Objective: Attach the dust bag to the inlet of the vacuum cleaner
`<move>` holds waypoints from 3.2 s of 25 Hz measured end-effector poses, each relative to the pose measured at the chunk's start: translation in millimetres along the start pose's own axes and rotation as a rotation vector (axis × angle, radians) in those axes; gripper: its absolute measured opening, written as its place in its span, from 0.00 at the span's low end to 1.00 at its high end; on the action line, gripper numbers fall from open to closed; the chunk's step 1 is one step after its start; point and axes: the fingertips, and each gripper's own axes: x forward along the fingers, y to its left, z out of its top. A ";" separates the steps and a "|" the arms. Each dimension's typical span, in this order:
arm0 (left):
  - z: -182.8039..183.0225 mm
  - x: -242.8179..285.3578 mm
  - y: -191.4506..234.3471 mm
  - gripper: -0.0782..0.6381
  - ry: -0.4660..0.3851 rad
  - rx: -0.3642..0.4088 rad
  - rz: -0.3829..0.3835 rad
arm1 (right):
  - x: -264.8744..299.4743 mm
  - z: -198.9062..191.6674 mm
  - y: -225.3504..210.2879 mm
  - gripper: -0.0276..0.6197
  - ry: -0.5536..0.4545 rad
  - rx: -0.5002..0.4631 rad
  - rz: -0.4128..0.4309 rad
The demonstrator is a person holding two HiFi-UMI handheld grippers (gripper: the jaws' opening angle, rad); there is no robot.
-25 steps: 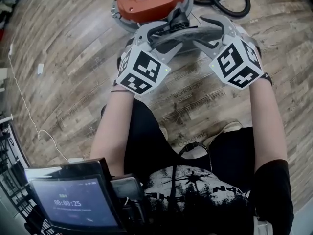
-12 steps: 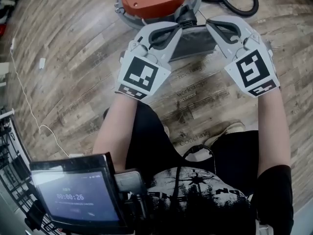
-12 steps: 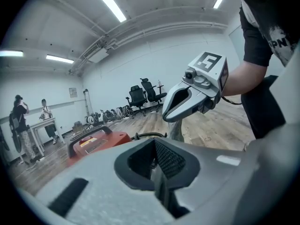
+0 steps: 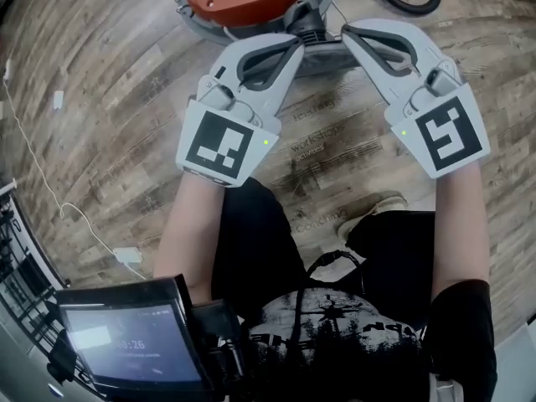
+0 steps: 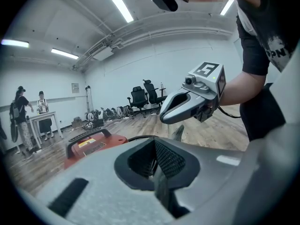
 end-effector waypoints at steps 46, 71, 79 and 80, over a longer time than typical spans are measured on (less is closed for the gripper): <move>512.0 -373.2 62.3 0.11 -0.253 -0.305 0.017 | -271.8 558.4 -77.1 0.05 -0.338 0.457 -0.009; 525.6 -413.2 17.9 0.11 -0.272 -0.219 -0.020 | -295.9 573.3 -41.7 0.05 -0.340 0.390 -0.064; 523.1 -415.1 13.6 0.11 -0.264 -0.230 -0.024 | -297.7 574.0 -36.5 0.05 -0.343 0.401 -0.045; 522.6 -415.1 13.8 0.11 -0.266 -0.233 -0.023 | -297.2 574.4 -35.7 0.05 -0.341 0.401 -0.037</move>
